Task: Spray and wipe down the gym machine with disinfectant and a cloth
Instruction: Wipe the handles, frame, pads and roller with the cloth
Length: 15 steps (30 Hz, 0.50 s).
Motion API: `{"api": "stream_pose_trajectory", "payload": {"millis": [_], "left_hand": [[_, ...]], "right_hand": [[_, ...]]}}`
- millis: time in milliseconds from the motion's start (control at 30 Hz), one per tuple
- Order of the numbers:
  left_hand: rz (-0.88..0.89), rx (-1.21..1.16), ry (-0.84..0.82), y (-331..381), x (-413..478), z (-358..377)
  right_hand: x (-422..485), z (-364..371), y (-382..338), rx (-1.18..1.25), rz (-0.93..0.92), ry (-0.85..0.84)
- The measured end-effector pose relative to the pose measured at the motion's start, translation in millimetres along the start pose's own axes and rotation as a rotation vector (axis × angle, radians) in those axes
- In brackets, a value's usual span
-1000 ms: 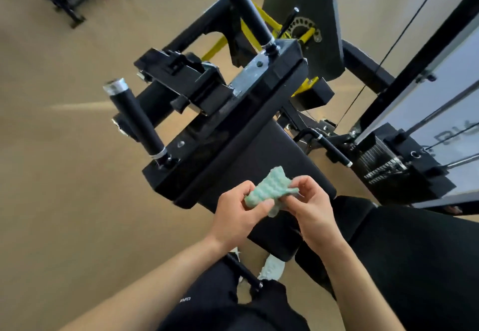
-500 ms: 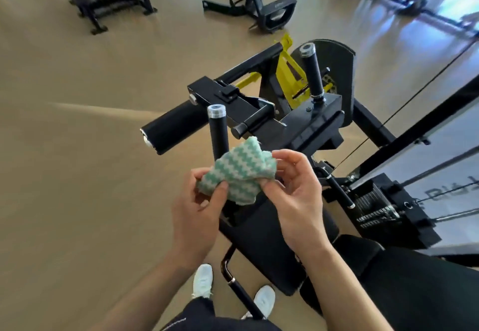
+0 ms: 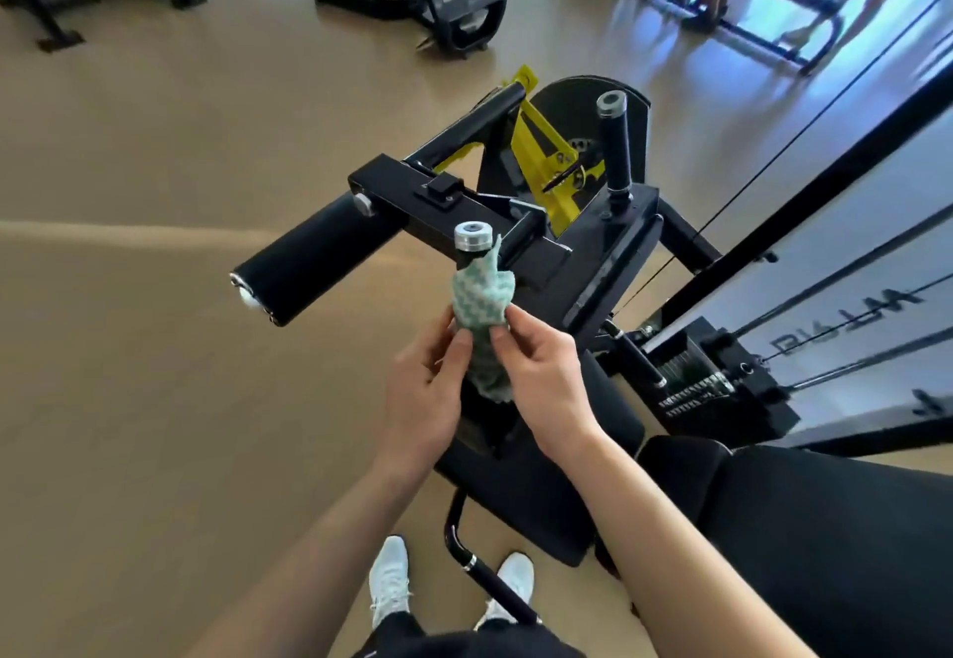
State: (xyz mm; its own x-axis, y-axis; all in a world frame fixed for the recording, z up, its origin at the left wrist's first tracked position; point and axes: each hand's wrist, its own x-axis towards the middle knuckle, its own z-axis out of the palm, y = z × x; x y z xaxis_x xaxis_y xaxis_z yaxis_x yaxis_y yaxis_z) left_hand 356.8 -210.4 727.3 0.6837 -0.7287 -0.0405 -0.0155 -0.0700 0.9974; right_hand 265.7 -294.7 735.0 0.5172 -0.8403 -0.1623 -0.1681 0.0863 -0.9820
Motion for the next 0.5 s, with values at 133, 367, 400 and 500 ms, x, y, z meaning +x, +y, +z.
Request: {"api": "stream_pose_trajectory", "payload": {"millis": [133,367,400,500], "left_hand": [[0.034,-0.010,0.010,6,15,0],[0.115,0.041,0.061,29,36,2],[0.126,0.044,0.069,30,37,2],[0.136,0.009,0.116,37,38,7]], "right_hand": [[7,8,-18,0.039,-0.047,0.001],[27,13,-42,0.013,-0.130,0.017],[26,14,-43,0.036,-0.143,0.003],[27,17,-47,0.031,-0.186,-0.018]]}}
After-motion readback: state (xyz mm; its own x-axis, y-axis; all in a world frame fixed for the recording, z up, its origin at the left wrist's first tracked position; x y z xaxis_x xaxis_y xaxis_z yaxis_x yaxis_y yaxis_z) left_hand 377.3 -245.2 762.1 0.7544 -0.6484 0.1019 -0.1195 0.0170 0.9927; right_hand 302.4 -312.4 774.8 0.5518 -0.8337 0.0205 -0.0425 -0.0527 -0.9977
